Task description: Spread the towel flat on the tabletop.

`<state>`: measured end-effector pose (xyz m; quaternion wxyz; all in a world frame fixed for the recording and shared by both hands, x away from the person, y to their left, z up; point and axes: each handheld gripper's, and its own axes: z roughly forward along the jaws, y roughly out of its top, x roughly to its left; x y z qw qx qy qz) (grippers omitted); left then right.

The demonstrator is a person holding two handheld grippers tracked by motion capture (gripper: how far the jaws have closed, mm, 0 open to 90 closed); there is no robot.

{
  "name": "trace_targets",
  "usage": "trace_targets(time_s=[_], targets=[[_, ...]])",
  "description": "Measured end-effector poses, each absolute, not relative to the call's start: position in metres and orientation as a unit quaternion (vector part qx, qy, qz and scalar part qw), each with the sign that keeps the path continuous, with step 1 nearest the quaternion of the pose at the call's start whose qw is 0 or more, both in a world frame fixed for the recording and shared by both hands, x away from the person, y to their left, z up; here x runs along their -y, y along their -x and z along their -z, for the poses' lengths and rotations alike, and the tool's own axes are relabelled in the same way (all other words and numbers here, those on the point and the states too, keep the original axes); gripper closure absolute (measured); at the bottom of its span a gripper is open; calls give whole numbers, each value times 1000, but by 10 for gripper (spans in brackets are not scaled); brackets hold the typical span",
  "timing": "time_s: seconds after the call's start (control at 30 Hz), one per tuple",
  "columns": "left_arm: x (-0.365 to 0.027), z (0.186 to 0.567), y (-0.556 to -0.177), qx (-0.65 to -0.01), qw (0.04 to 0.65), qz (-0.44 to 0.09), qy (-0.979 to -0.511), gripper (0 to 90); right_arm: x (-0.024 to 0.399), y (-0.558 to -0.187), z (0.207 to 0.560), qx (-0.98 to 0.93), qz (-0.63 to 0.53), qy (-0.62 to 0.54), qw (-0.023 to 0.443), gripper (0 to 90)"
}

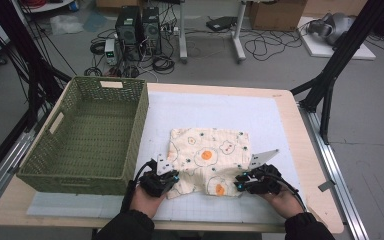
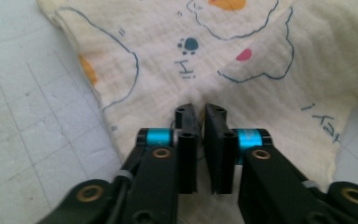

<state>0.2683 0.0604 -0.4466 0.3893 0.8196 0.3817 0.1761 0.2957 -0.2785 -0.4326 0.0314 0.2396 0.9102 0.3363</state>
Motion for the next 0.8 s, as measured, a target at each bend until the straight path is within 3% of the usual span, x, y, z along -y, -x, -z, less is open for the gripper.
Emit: trace_targets(time_s=[0.07,0.3,0.4,0.47,0.53,0.7,0.8], targets=[[-61,445,-267,-384,386,-172,-821,887,279,-295,432,-911,-337,-237,22,846],[-66,430,-253,-377,402,-166,-817,890,292,-280,415,-915,-334,-225,-1,859],[-68,425,-246,-372,415,-166,-814,881,302,-269,402,-910,-350,-224,-13,787],[-69,424,-246,-367,423,-166,-811,769,305,-266,395,-903,-363,-229,0,734],[-67,426,-248,-370,418,-165,-813,712,305,-270,395,-899,-369,-237,8,715],[-64,439,-250,-366,389,-155,-831,730,299,-282,413,-897,-362,-250,29,677],[-66,444,-251,-365,386,-153,-833,804,291,-287,426,-906,-338,-252,37,677]])
